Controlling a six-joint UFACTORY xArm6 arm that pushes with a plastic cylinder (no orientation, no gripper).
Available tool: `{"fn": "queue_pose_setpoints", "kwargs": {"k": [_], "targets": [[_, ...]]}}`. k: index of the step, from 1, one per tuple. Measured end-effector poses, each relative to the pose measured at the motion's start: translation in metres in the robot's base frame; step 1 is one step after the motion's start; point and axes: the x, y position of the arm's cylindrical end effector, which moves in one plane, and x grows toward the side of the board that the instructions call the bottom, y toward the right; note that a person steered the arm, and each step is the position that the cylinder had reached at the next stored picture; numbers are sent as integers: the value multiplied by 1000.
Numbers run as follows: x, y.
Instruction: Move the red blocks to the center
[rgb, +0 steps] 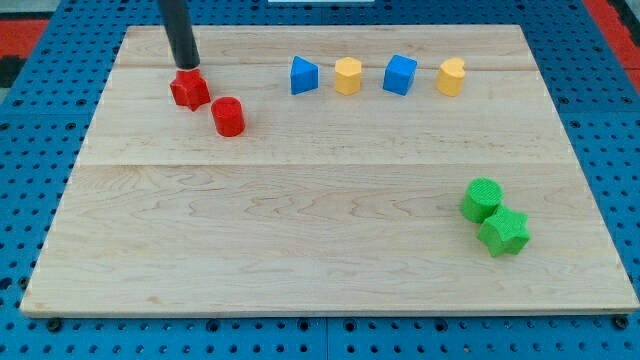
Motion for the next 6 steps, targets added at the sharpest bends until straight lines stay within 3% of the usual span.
{"fn": "queue_pose_setpoints", "kwargs": {"k": [2,3,5,6], "targets": [[71,59],[94,58],[93,-11],[120,0]]}}
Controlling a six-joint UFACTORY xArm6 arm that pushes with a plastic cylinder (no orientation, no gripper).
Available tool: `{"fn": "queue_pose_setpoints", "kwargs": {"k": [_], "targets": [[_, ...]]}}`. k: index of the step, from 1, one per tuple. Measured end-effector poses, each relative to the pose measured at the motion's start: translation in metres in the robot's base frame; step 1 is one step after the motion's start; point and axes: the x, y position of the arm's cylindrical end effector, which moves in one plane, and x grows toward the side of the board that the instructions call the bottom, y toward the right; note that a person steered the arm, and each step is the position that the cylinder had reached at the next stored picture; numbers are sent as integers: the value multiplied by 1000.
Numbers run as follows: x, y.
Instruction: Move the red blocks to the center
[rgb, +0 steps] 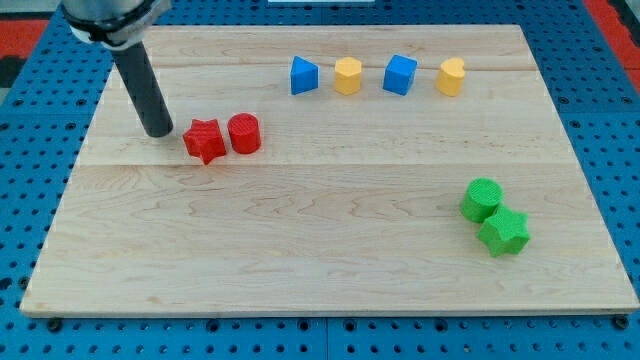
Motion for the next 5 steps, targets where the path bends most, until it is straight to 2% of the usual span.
{"fn": "queue_pose_setpoints", "kwargs": {"k": [2,3,4,5], "targets": [[15,96],[13,73],[-8,90],[-19,145]]}}
